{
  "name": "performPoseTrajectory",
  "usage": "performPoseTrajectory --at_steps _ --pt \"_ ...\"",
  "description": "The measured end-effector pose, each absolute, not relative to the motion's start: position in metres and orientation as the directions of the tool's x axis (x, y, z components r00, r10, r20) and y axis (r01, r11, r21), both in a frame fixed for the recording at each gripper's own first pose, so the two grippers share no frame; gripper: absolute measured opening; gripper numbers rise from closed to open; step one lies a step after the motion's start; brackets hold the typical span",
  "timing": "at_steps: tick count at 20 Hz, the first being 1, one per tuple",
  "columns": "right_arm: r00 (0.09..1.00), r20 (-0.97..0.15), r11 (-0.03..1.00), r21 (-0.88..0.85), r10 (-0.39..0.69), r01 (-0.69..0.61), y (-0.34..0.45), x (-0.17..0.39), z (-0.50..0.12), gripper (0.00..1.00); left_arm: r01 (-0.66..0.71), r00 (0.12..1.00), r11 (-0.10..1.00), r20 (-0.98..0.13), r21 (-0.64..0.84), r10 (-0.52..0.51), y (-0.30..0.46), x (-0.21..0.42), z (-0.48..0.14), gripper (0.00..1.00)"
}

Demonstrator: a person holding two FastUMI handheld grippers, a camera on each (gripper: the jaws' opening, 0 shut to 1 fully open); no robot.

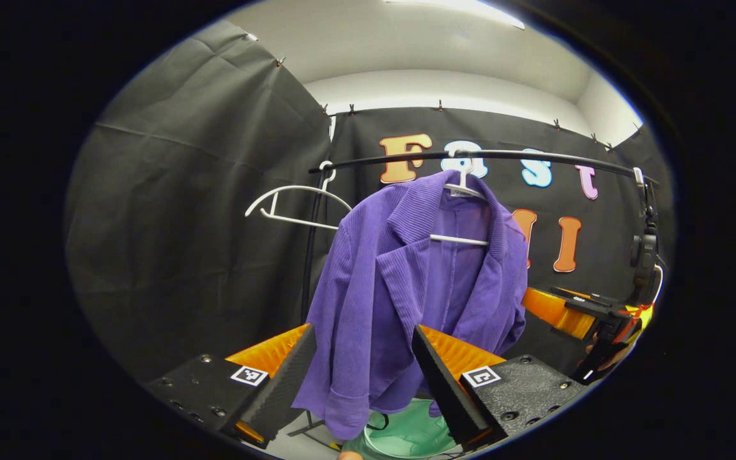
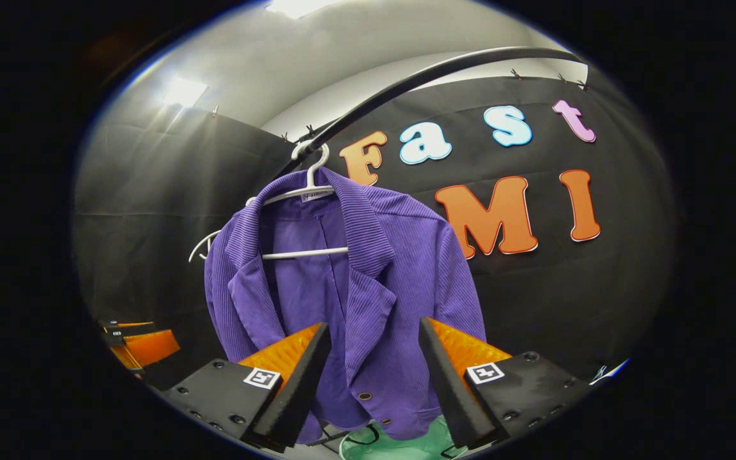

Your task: Grasp the clothes on the hanger with both hands and then place them into the laundry hamper below.

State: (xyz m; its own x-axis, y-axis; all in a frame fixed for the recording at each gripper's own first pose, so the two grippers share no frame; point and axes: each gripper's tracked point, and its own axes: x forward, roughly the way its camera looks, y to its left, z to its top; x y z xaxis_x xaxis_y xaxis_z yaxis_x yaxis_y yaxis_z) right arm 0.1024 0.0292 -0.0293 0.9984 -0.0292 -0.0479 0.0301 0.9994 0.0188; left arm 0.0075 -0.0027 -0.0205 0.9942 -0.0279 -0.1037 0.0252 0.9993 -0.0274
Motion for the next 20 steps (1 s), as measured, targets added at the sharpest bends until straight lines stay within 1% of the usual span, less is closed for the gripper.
performPoseTrajectory --at_steps 2,5,8,9,10,11,12,13,14,15,17,18,20 --pt "0.997 -0.076 0.999 0.014 -0.03 0.031 0.034 0.122 -0.04 0.73 0.018 0.994 1.0 -0.111 -0.023 -0.021 0.0 0.007 -0.023 0.92" --pt "0.992 -0.116 0.999 0.003 -0.04 0.041 0.04 0.154 -0.057 0.73 0.016 0.992 0.999 -0.121 -0.04 -0.02 -0.001 0.008 -0.024 0.92" --pt "0.991 -0.109 0.996 -0.044 -0.079 0.075 0.039 0.183 -0.061 0.72 0.016 0.992 0.999 -0.122 -0.049 -0.022 -0.002 0.008 -0.024 0.92" --pt "0.99 -0.109 0.995 -0.052 -0.089 0.083 0.039 0.192 -0.063 0.72 0.015 0.993 0.999 -0.12 -0.043 -0.021 -0.001 0.009 -0.023 0.95" --pt "0.989 -0.107 0.994 -0.063 -0.098 0.092 0.039 0.201 -0.065 0.8 0.015 0.993 0.999 -0.117 -0.034 -0.019 0.0 0.01 -0.023 0.95" --pt "0.989 -0.11 0.993 -0.068 -0.101 0.094 0.041 0.209 -0.068 0.8 0.012 0.994 1.0 -0.113 -0.024 -0.015 0.002 0.011 -0.022 0.95" --pt "0.988 -0.113 0.992 -0.077 -0.108 0.1 0.042 0.214 -0.072 0.7 0.005 0.994 1.0 -0.11 -0.014 -0.006 0.005 0.012 -0.022 0.95" --pt "0.987 -0.113 0.991 -0.083 -0.117 0.108 0.041 0.22 -0.075 0.7 -0.002 0.994 1.0 -0.106 -0.013 0.001 0.008 0.013 -0.022 0.95" --pt "0.986 -0.109 0.989 -0.089 -0.129 0.119 0.041 0.226 -0.076 0.69 -0.002 0.994 1.0 -0.105 -0.018 0.0 0.006 0.014 -0.021 0.92" --pt "0.984 -0.101 0.985 -0.096 -0.15 0.14 0.037 0.231 -0.076 0.7 0.002 0.994 1.0 -0.108 -0.028 -0.005 0.003 0.014 -0.021 0.92" --pt "0.982 -0.086 0.983 -0.091 -0.167 0.159 0.033 0.238 -0.073 0.57 0.013 0.993 0.999 -0.114 -0.039 -0.017 -0.001 0.013 -0.022 0.92" --pt "0.982 -0.081 0.982 -0.084 -0.173 0.166 0.032 0.24 -0.072 0.51 0.014 0.993 0.999 -0.114 -0.037 -0.018 -0.001 0.014 -0.023 0.95" --pt "0.979 -0.073 0.981 -0.063 -0.19 0.186 0.028 0.244 -0.07 0.51 0.016 0.993 0.999 -0.113 -0.032 -0.02 -0.002 0.016 -0.023 0.95"
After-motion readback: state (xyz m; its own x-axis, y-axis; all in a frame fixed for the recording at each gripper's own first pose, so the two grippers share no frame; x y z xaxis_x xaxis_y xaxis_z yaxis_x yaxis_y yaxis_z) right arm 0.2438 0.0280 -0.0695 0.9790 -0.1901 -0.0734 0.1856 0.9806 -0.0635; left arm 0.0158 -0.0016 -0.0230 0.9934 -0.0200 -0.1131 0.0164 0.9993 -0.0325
